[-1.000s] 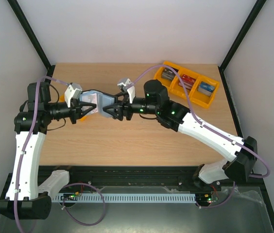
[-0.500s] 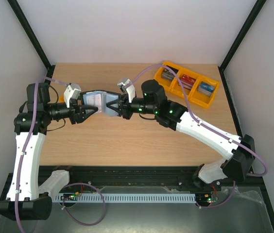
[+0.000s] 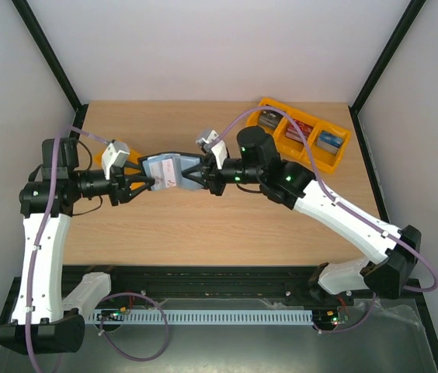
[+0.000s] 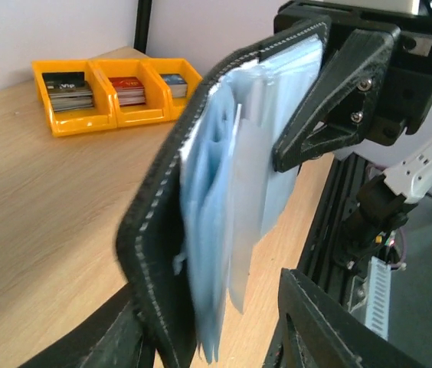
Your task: Take the credit cards out of the card holder
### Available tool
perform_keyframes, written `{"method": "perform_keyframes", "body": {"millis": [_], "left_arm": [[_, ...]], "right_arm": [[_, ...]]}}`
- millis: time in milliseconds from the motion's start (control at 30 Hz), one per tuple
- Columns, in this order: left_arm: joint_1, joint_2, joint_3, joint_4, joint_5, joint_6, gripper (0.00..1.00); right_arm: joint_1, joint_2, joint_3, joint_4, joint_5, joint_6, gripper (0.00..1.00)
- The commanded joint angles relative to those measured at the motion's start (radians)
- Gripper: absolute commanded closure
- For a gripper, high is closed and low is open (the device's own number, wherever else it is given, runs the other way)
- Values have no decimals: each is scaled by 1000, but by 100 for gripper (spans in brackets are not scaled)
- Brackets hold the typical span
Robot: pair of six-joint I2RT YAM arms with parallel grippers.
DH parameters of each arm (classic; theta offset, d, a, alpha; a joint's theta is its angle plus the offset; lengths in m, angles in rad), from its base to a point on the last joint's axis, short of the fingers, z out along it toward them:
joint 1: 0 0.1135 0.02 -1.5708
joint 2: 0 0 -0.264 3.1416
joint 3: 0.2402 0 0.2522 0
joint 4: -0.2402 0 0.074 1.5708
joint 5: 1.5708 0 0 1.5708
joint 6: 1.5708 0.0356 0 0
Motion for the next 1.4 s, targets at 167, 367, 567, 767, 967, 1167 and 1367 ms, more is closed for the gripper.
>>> {"method": "perform_keyframes", "body": {"millis": [167, 367, 567, 767, 967, 1167, 1367], "left_arm": [[29, -31, -28, 40, -30, -33, 66], [30, -34, -53, 68, -40, -55, 66], [30, -37, -68, 77, -45, -62, 64], [30, -32, -70, 73, 18, -51, 50], [30, -23, -70, 66, 149, -52, 42], [12, -26, -135, 200, 196, -225, 46], [-16, -35, -246, 369, 55, -415, 97]], "right_arm": [[-6, -90, 14, -5, -88, -86, 98], [-6, -77, 11, 10, -105, -75, 98], [-6, -58, 8, 21, -152, -74, 98], [-6, -54, 5, 22, -166, -75, 98], [-7, -33, 3, 87, -150, -5, 98], [-7, 112, 94, 162, -125, 326, 98], [-3, 198, 187, 127, -92, 411, 98]]}}
